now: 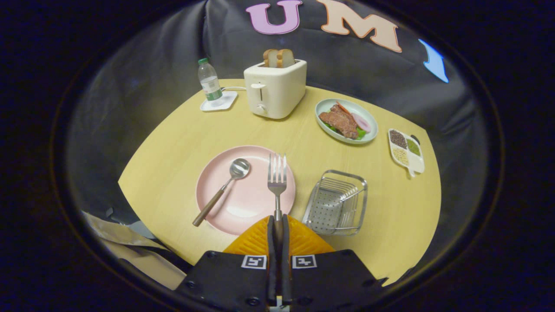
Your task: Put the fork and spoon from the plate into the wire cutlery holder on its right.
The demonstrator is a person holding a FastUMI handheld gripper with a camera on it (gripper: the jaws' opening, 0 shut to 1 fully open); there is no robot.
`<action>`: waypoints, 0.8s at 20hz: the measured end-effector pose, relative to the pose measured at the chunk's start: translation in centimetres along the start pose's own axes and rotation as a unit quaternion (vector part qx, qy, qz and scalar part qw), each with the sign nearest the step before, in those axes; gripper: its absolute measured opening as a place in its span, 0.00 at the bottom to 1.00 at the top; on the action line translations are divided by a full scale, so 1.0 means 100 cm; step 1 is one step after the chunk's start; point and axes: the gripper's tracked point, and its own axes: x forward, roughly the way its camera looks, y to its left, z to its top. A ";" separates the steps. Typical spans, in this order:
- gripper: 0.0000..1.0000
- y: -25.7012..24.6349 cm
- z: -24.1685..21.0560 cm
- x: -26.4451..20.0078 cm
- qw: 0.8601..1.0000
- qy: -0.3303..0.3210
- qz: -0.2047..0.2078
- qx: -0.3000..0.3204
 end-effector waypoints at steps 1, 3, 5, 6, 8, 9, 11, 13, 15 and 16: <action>0.08 -0.008 0.000 -0.003 1.000 0.000 -0.004 -0.002; 0.08 -0.024 -0.001 -0.009 1.000 0.002 -0.009 -0.004; 0.08 -0.039 -0.003 -0.013 1.000 0.009 -0.014 -0.009; 0.08 -0.046 -0.007 -0.015 1.000 0.015 -0.015 -0.015; 0.09 -0.059 -0.011 -0.016 0.999 0.030 -0.018 -0.035; 0.09 -0.064 -0.014 -0.016 0.998 0.039 -0.018 -0.044; 0.09 -0.070 -0.017 -0.013 0.997 0.057 -0.015 -0.054; 0.09 -0.076 -0.021 -0.010 0.996 0.074 -0.011 -0.057; 0.09 -0.082 -0.022 -0.006 0.994 0.085 -0.014 -0.061; 0.10 -0.082 -0.022 -0.004 0.994 0.090 -0.014 -0.062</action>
